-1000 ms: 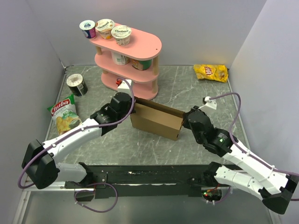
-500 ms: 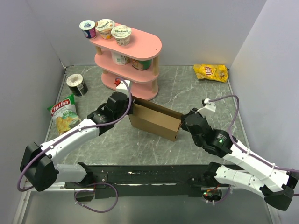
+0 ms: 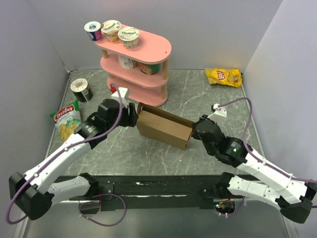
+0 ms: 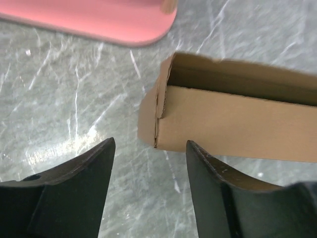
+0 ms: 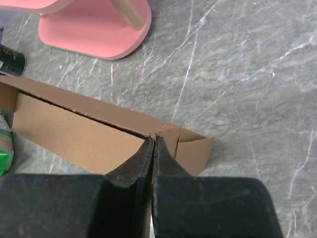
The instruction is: Fold the paper box
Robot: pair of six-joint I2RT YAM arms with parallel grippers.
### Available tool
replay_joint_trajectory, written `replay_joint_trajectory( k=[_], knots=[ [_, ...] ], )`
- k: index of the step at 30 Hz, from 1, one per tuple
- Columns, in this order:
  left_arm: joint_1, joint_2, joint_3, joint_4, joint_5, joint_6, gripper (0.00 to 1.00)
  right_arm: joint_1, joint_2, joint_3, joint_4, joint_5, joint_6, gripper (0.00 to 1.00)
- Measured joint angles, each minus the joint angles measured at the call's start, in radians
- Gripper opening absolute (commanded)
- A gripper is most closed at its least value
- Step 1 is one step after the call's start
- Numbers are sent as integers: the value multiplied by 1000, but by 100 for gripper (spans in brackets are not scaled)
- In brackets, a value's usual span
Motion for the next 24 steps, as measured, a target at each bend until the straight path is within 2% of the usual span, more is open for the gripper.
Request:
replay_joint_trajectory(
  k=[3,4,5,11,18,21,24],
  knots=[
    [48,-37,39,-7,56,-4,68,0,0,-5,12,-6,-18,0],
    [62,-41,60,-8,74,-7,75,0,-1,-7,18,-6,-21,0],
    [76,-40,83,-5,90,-14,77,0,-2,-10,22,-5,-24,0],
    [118,40,187,70,175,-79,86,0,-15,-29,47,-5,-38,0],
    [126,227,204,96,228,-132,83,0,-38,-61,87,-6,-39,0],
    [128,245,192,105,238,-148,72,0,-39,-68,99,-4,-39,0],
    [128,245,192,117,241,-152,68,0,-39,-71,108,-5,-39,0]
  ],
)
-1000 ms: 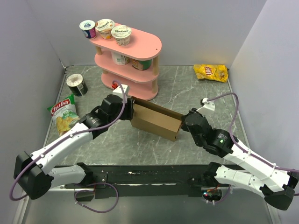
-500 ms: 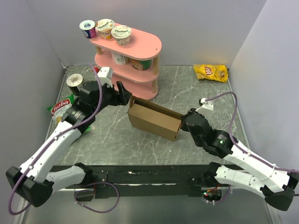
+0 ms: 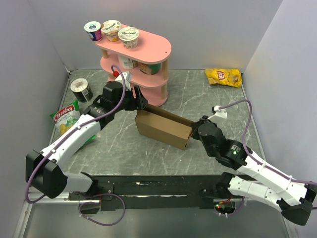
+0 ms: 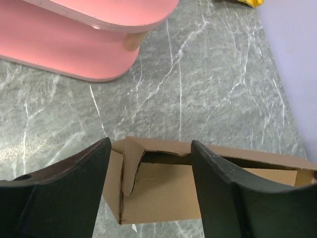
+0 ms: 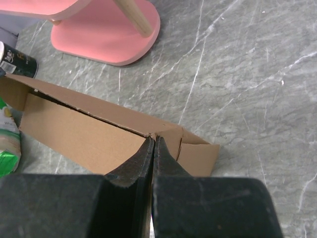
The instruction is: Fold the paper box
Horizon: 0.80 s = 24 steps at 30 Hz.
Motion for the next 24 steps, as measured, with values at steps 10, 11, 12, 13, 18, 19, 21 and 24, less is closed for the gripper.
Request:
replay_joint_trajectory(
  k=[10,11,12,13,18,19,21,24],
  knots=[
    [0,2,-32,69,2,-24,36,0,-11,-16,18,-3,1,0],
    [0,2,-35,74,1,-28,34,0,-13,-19,21,-3,1,0],
    [-1,2,-41,86,0,-32,29,0,-14,-20,23,-4,2,0],
    [0,0,-50,98,-1,-36,28,0,-16,-24,26,-5,4,0],
    [3,-34,-113,166,-1,-65,20,0,-28,-43,38,-6,11,0],
    [4,-40,-127,182,0,-72,19,0,-32,-48,42,-6,14,0],
    [4,-51,-152,212,0,-85,19,0,-36,-56,53,-5,19,0],
    [5,-60,-180,253,0,-96,17,0,-44,-69,69,-4,27,0]
  ],
)
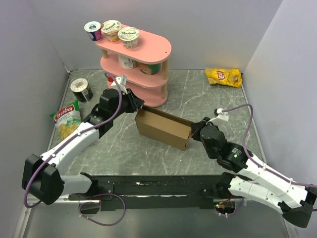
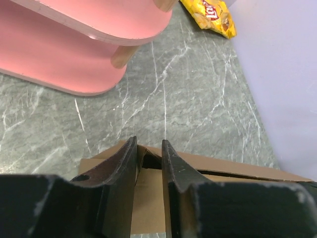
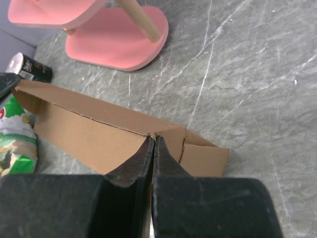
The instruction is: Fold the paper box
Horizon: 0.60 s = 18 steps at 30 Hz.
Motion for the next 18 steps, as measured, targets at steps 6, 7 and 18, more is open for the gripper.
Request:
replay_joint_trajectory(
  k=[6,7,18],
  knots=[
    [10,-25,-39,35,-3,-8,17,4,-11,-14,15,1,32,0],
    [15,-31,-50,43,2,-12,17,8,-11,-16,16,0,42,0],
    [61,-83,-127,111,60,-46,17,51,-16,-1,-35,-11,129,0]
  ],
)
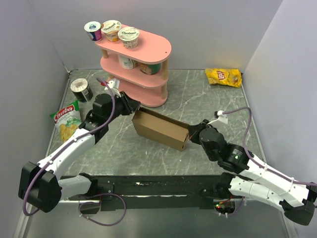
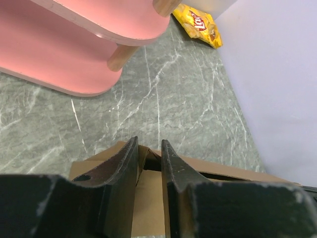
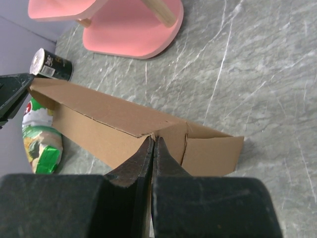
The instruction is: Fold the paper box
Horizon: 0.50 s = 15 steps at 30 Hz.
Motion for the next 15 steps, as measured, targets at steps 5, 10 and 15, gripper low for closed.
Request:
replay_joint_trajectory(
  k=[5,10,15],
  knots=[
    [13,0,-5,10,28,-3,17,7,5,16,-34,-9,29,0],
    [20,7,-5,20,46,-3,16,12,29,45,-77,-8,53,0],
    [23,14,-18,55,57,-2,16,13,46,66,-110,-8,78,0]
  ],
)
